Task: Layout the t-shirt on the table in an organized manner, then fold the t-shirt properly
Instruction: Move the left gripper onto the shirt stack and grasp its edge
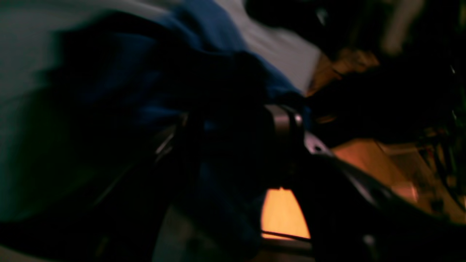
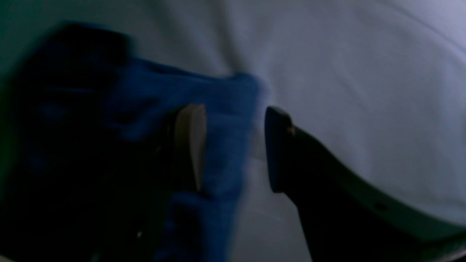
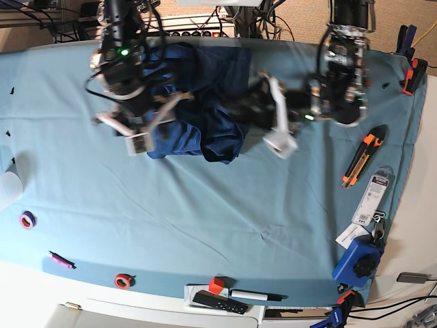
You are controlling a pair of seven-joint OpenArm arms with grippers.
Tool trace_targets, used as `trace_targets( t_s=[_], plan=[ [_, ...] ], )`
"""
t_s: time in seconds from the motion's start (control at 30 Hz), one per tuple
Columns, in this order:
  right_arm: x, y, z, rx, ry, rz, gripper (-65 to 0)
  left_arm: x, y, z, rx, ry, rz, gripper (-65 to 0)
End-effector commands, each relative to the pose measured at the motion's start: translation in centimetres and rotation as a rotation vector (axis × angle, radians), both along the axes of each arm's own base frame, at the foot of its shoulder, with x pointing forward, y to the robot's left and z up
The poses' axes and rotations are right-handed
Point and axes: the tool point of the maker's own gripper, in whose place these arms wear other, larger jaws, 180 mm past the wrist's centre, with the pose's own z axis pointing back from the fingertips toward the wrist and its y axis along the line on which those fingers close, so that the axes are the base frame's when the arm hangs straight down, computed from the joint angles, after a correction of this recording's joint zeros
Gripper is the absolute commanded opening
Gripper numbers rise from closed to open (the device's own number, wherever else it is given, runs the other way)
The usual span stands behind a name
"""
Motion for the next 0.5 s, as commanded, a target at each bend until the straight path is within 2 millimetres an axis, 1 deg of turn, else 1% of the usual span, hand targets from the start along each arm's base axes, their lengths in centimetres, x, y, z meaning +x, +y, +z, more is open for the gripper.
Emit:
trace_targets(
  t_s=[0.0, 0.07, 0.1, 0.17, 0.2, 0.3, 0.37, 0.47],
  plan=[
    [0.3, -1.4, 1.0, -0.012, -0.032, -0.040, -38.8, 0.1, -1.0, 1.0, -0.023, -0.038, -0.022, -39.2],
    [-0.2, -4.2, 0.8, -0.037, -0.004, -0.123, -38.8, -0.7, -2.4, 0.5, 0.000, -0.059, -0.058, -39.2],
    [-0.6, -5.3, 0.7, -0.048, 0.010, -0.142, -38.8, -1.0, -2.9, 0.3, 0.007, -0.071, -0.071, -39.2],
    [-1.7, -6.7, 0.1, -0.050, 0.046, -0.147, -38.8, -1.5, -3.9, 0.0, 0.026, -0.093, -0.097, -39.2],
    [-2.4, -7.0, -0.3, -0.044, 0.077, -0.134, -38.8, -1.6, -4.2, -0.2, 0.038, -0.101, -0.113, -39.2],
    [-4.7, -6.9, -1.8, -0.012, 0.174, -0.056, -38.8, -1.8, -5.0, -0.1, 0.049, -0.119, -0.133, -39.2],
    [-6.2, -6.0, -2.5, 0.026, 0.219, 0.024, -38.8, -1.6, -5.5, 0.3, 0.036, -0.128, -0.128, -39.2],
    [-8.0, -4.1, -3.2, 0.098, 0.260, 0.129, -38.8, -1.1, -5.8, 0.7, 0.028, -0.144, -0.120, -39.2]
  ],
)
